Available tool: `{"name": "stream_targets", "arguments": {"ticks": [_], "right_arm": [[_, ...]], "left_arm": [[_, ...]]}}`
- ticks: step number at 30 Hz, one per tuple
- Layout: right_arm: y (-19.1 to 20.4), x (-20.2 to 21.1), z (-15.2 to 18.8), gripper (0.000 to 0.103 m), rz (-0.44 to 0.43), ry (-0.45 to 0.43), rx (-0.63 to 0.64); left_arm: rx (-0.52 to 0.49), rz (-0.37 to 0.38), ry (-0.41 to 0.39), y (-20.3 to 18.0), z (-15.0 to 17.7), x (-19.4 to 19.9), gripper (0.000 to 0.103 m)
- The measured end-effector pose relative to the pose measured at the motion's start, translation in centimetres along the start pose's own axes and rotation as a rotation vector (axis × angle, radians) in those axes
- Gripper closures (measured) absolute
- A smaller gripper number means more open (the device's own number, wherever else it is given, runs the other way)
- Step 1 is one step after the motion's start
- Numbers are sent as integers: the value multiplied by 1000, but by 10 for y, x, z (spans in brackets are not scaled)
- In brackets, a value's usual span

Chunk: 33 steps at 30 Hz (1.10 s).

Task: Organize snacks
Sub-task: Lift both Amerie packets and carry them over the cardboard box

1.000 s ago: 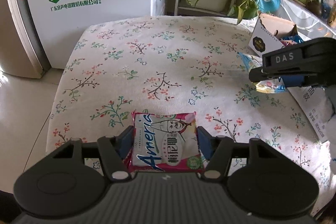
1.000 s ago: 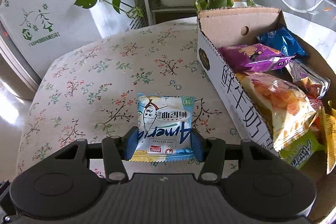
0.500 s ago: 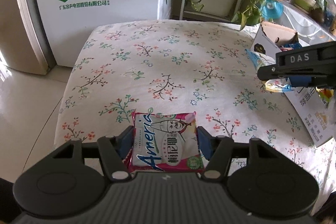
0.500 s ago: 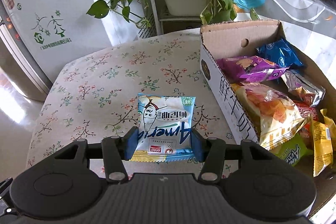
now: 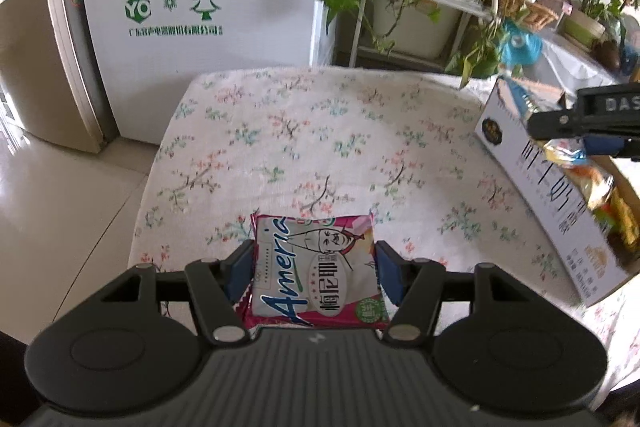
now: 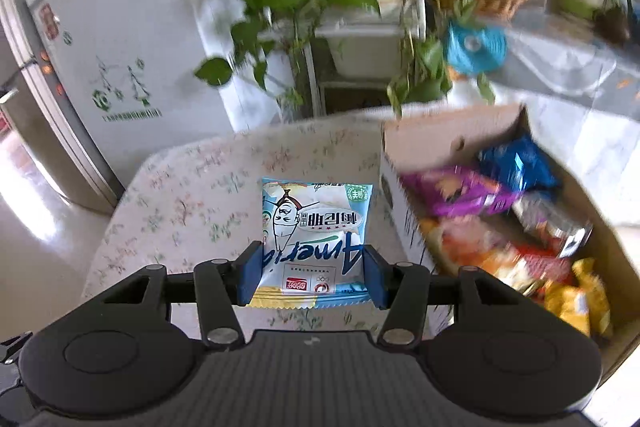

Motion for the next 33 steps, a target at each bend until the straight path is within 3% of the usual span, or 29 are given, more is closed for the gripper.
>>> {"name": "stream_targets", "arguments": {"ticks": [7,16,26,33], "right_arm": [[-12,33,-22,44,-36,-70,29],[-40,53,-35,44,-13,-113,18],[-94,77,-49,47,26,-161,-76],[-129,73,-48,52,51,-149,-190]], "left_arm": [[17,25,-19,-10,-15,11,41],[29,80,-41,-34,-41,21,41],[-14,179,-76,-107,-80,18,41],[-47,239,-63,-162,-89,7,41]]}}
Point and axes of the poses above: each gripper's, at about its wrist camera, not at the fingertips, and x roughly against the way its jaws point, y to its left, z to its underside, the point moved 8 cm from there along -x, roughly the way its jaws point, and after that the axes turned 4 degrees about -x, right-handed, at the moved point
